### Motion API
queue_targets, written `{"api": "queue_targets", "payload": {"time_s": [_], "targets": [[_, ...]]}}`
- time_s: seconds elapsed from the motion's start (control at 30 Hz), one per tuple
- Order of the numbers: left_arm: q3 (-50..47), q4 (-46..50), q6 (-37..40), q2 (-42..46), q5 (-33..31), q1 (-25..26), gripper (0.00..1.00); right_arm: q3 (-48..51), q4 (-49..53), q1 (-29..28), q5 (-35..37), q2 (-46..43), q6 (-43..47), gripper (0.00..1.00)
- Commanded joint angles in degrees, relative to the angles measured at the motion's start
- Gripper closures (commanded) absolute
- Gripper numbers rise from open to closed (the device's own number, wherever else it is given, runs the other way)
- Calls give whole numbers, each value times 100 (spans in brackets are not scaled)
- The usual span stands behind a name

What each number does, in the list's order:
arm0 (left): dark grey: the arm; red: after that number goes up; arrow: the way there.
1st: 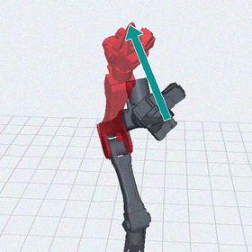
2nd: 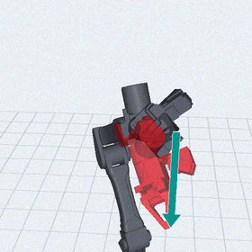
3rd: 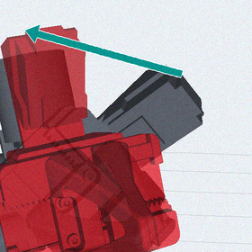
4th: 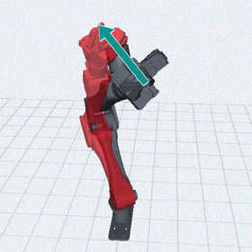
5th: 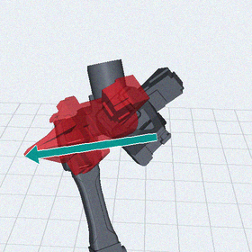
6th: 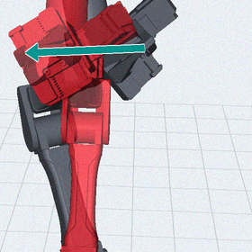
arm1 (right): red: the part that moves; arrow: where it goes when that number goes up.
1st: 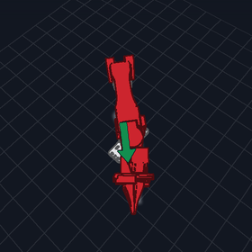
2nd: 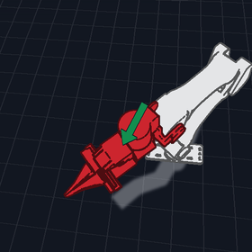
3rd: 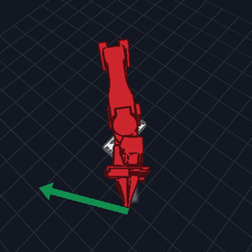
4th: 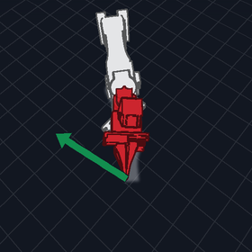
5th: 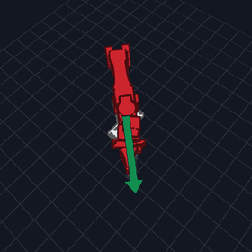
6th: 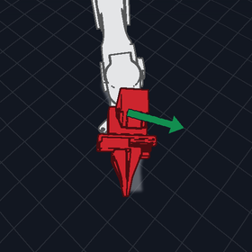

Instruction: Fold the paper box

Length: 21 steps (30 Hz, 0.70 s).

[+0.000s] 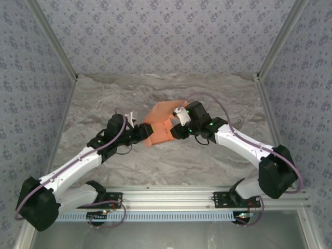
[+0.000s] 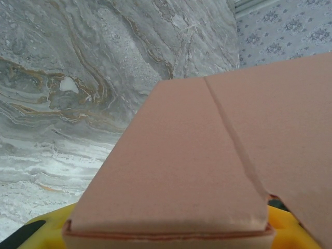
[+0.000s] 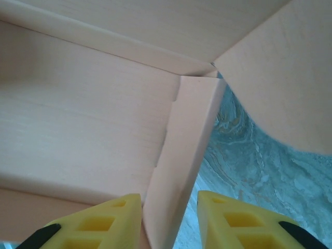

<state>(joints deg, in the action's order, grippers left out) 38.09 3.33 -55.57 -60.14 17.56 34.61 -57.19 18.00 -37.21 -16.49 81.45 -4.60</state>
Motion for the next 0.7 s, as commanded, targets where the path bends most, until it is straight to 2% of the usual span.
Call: {"api": "queue_targets", "payload": {"time_s": [0.0, 0.27, 0.37, 0.67], "targets": [[168, -44, -6, 2, 227, -5, 58, -294, 131, 32, 58, 157, -205, 68], [147, -156, 27, 29, 291, -6, 59, -468, 298, 44, -19, 318, -276, 79], [138, -249, 20, 29, 319, -6, 59, -495, 326, -34, 99, 407, -313, 79], [18, -551, 106, 112, 414, 29, 59, -751, 323, -462, 1338, 828, -636, 79]]}}
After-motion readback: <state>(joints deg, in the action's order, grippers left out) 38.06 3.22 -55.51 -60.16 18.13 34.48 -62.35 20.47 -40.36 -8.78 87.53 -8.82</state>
